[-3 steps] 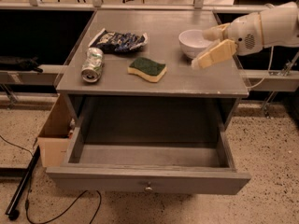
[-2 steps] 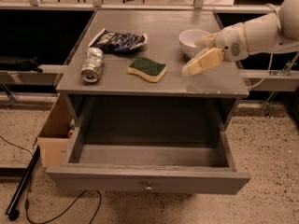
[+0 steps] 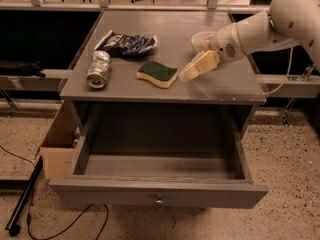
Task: Place sponge into top drawer
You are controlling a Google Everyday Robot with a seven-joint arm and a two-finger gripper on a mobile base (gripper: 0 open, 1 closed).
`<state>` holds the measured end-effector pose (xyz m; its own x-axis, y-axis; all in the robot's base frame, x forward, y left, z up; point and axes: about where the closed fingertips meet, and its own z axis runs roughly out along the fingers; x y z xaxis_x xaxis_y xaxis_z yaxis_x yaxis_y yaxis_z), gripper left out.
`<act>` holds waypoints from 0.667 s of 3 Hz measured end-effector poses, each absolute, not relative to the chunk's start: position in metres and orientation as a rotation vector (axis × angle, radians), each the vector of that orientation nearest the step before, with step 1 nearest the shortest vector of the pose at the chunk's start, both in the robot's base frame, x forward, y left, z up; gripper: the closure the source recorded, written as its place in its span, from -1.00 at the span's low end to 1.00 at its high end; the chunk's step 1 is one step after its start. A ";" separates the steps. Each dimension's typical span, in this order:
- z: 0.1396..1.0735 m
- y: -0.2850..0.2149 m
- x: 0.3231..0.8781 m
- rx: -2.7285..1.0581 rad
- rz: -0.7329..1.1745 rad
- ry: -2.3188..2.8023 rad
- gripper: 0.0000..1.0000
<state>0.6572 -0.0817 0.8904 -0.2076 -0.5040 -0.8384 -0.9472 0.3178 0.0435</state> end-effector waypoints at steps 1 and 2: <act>0.892 -0.068 0.668 -1.332 0.722 1.838 -1.00; 0.883 -0.056 0.675 -1.357 0.697 1.853 -1.00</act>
Offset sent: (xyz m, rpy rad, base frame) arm 0.0256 0.0333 -0.0184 -0.1059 -0.0211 0.0175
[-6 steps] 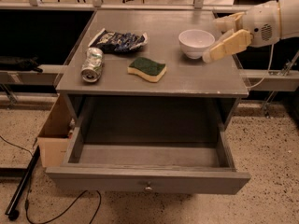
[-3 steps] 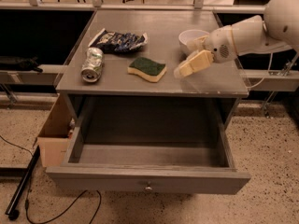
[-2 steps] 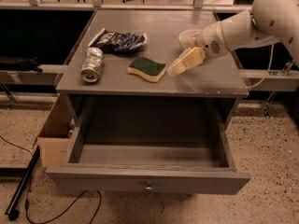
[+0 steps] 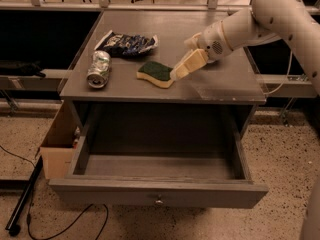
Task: Place sponge into top drawer
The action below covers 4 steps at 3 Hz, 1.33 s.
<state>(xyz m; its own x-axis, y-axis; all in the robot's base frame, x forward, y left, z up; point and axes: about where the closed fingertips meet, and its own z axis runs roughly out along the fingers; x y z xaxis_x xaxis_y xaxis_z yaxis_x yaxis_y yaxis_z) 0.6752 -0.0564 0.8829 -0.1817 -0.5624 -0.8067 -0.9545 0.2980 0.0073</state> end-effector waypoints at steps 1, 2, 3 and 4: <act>0.868 -0.052 0.680 -1.361 0.685 1.881 -1.00; 0.853 -0.032 0.685 -1.392 0.685 1.897 -1.00; 0.841 -0.001 0.685 -1.428 0.706 1.885 -1.00; 0.840 0.001 0.685 -1.429 0.708 1.884 -1.00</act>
Offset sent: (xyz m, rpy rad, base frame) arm 0.0152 0.0305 -0.0361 -0.0672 0.0316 0.0059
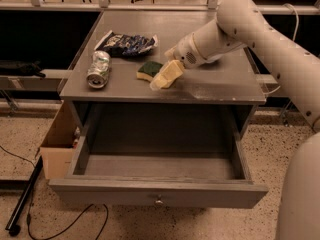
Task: Place sponge into top drawer
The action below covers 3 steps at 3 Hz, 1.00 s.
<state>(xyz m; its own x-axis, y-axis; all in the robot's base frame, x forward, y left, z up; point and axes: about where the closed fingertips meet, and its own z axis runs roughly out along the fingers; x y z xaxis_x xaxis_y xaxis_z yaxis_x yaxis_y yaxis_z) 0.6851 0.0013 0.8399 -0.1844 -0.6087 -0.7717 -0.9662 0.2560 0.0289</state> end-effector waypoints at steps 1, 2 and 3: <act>0.840 0.001 0.685 -1.429 0.708 1.884 -0.62; 0.840 0.001 0.685 -1.429 0.708 1.884 0.00; 0.840 0.001 0.685 -1.430 0.708 1.884 0.47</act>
Offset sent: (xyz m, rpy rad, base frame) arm 0.0000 0.0000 0.0000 0.0000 0.0000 0.0000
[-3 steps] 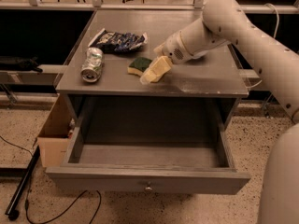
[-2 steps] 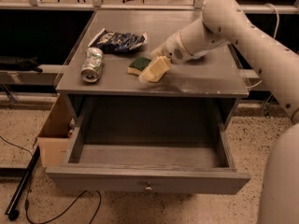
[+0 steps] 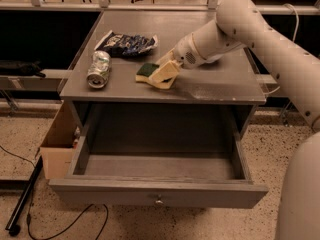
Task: Place sponge into top drawer
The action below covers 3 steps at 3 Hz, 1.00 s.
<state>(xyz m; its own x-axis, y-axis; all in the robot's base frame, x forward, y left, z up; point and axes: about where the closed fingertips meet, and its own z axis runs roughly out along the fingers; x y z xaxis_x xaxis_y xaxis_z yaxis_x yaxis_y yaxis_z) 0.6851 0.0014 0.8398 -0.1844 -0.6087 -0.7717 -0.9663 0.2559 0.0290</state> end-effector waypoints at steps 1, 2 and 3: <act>0.840 0.001 0.685 -1.430 0.708 1.884 0.92; 0.840 0.001 0.685 -1.430 0.708 1.884 1.00; 0.846 -0.004 0.682 -1.436 0.701 1.894 1.00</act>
Offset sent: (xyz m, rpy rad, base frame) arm 0.0000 0.0000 0.0000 0.0000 0.0000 0.0000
